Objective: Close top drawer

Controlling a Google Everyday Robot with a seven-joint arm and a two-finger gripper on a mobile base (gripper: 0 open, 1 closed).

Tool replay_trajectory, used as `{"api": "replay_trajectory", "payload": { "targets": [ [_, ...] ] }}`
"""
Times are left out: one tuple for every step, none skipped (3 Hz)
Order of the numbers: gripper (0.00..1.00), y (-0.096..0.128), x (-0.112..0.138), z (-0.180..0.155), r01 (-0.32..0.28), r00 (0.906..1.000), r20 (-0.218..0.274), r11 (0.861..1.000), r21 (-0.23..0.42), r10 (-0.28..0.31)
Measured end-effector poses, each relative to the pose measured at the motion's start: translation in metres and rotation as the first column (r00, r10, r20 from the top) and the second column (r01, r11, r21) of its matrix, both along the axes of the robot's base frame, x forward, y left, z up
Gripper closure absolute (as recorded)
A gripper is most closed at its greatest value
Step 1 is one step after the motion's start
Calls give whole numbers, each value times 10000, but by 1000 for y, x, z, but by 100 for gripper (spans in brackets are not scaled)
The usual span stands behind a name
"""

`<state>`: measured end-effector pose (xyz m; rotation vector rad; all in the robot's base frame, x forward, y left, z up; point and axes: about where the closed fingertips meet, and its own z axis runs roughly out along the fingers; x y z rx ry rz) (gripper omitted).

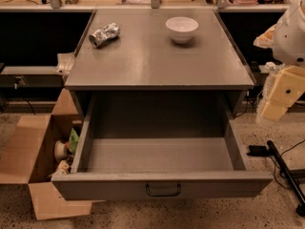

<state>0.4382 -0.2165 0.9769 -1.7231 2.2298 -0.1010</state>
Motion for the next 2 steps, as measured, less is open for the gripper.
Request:
{"api": "replay_trajectory", "payload": {
  "targets": [
    [0, 0, 0, 0, 0, 10000, 0, 10000, 0, 0],
    [0, 4, -6, -20, -355, 9993, -124, 9990, -274, 352]
  ]
}}
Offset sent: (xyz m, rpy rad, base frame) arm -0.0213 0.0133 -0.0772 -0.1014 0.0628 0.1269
